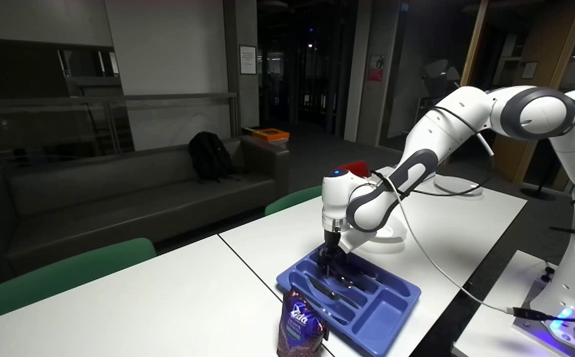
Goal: Pick one teaspoon and put it on the counter
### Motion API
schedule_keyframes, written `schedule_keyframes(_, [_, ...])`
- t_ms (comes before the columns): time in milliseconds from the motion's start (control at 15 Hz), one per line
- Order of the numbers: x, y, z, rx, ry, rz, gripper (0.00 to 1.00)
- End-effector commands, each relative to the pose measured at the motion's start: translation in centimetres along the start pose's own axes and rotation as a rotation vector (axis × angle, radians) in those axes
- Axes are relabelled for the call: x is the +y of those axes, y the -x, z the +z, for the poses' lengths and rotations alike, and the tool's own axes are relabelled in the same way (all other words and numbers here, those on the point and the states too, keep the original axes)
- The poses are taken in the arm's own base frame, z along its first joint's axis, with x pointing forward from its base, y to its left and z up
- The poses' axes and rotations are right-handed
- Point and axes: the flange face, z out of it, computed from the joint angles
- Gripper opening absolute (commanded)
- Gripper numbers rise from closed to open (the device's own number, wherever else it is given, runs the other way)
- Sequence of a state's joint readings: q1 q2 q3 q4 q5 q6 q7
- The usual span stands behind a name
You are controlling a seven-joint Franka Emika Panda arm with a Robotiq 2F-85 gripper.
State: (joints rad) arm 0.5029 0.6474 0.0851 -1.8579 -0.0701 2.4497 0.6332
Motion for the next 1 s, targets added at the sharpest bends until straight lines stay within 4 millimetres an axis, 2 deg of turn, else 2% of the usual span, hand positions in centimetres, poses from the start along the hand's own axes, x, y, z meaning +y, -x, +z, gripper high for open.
schedule_keyframes(0, [-0.09,0.31,-0.35,0.022,-0.009,-0.007,1.00])
schedule_keyframes(667, [-0.17,0.83,0.41,0.002,-0.006,-0.044,1.00])
schedule_keyframes(733, [-0.25,0.86,0.47,0.000,-0.005,-0.048,0.96])
schedule_keyframes(800, [-0.28,0.88,0.51,-0.001,-0.007,-0.050,0.73])
schedule_keyframes(933, [-0.34,0.93,0.59,-0.003,-0.008,-0.057,0.69])
